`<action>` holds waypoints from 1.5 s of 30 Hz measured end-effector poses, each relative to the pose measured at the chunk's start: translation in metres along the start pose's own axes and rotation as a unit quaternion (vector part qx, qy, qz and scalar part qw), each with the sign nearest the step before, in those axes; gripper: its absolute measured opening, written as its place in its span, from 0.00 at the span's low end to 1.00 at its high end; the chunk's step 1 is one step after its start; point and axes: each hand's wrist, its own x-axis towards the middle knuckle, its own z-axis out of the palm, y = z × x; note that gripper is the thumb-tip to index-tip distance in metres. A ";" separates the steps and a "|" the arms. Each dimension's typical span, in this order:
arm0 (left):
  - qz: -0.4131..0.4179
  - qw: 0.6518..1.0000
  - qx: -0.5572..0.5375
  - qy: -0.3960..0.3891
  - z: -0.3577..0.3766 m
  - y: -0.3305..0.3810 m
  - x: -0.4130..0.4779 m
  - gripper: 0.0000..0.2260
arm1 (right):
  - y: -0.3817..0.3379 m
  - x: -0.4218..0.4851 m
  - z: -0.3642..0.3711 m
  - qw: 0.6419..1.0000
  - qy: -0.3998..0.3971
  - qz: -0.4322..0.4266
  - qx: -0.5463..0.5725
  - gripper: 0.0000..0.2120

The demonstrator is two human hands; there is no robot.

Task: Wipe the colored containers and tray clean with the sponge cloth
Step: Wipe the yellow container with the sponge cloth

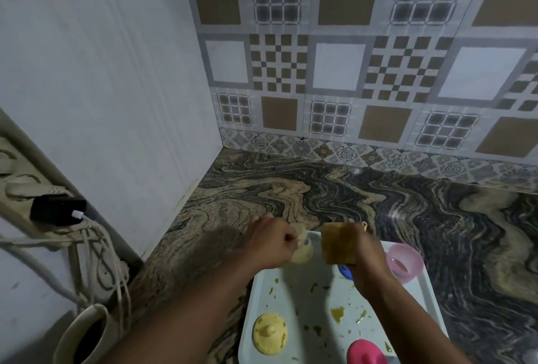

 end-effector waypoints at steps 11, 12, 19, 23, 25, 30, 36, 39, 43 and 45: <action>0.013 0.972 -0.236 -0.001 -0.023 0.016 0.016 0.06 | 0.019 -0.003 0.028 0.976 -0.149 -0.137 -0.074 0.30; 0.013 0.968 -0.252 -0.009 -0.026 0.016 0.015 0.06 | 0.014 0.000 0.028 0.987 -0.147 -0.059 -0.034 0.30; -0.005 0.923 -0.376 -0.078 -0.048 0.015 0.008 0.10 | -0.009 -0.008 0.018 0.919 -0.242 0.258 0.176 0.26; -0.018 0.933 -0.351 -0.083 -0.059 0.031 0.010 0.08 | -0.012 -0.005 0.024 0.972 -0.177 0.125 0.088 0.24; 0.002 0.943 -0.325 -0.071 -0.062 0.039 0.013 0.03 | -0.015 -0.005 0.024 0.988 -0.148 0.042 0.015 0.25; 0.038 0.922 -0.379 -0.068 -0.057 0.033 0.013 0.13 | -0.017 -0.010 0.012 0.938 -0.244 0.190 0.155 0.28; 0.024 0.925 -0.362 -0.113 -0.063 0.042 0.015 0.04 | -0.019 -0.006 0.011 0.966 -0.191 0.117 0.126 0.26; 0.040 0.938 -0.330 -0.095 -0.062 0.049 0.019 0.10 | -0.026 -0.005 0.014 0.988 -0.147 0.006 0.038 0.27; 0.082 0.923 -0.359 -0.113 -0.061 0.043 0.017 0.06 | -0.029 -0.016 0.010 0.938 -0.241 0.175 0.178 0.25; 0.060 0.905 -0.403 -0.124 -0.059 0.036 0.015 0.09 | -0.025 -0.020 0.008 0.912 -0.276 0.225 0.205 0.25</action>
